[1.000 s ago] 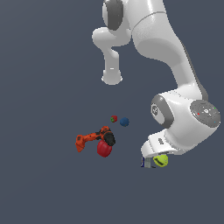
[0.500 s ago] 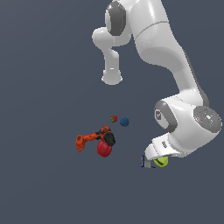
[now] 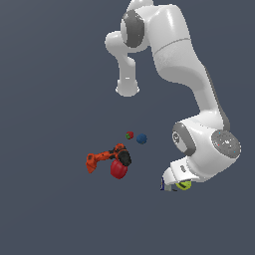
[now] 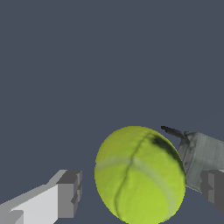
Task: Pick up a designated object from a clutter of objects.
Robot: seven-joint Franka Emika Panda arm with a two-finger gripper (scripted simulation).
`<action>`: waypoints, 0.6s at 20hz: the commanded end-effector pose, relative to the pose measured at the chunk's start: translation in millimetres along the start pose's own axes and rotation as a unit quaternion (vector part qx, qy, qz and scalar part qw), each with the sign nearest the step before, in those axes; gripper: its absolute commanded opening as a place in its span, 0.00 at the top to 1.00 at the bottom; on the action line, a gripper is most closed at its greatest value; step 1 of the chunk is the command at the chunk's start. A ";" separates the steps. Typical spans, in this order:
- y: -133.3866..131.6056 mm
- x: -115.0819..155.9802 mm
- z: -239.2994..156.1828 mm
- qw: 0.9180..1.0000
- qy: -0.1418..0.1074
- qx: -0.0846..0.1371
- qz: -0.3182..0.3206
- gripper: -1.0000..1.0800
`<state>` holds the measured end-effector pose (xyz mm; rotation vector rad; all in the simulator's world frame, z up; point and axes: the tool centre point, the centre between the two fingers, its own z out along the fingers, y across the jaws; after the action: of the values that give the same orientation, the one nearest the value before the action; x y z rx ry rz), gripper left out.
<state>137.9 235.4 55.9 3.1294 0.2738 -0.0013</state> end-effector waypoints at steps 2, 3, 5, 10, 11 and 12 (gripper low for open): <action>-0.2 -0.2 13.8 1.000 0.000 0.000 0.000 0.04; -0.3 0.0 15.4 1.000 0.000 0.000 0.000 0.04; -0.5 0.8 15.8 1.000 0.000 0.000 0.000 0.04; -0.6 1.3 14.7 1.000 0.000 0.000 0.000 1.00; -0.6 1.3 14.7 1.000 0.000 0.000 0.000 1.00; -0.6 1.3 14.7 1.000 0.000 0.000 0.000 1.00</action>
<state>138.6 236.1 40.5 3.1292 0.2739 -0.0020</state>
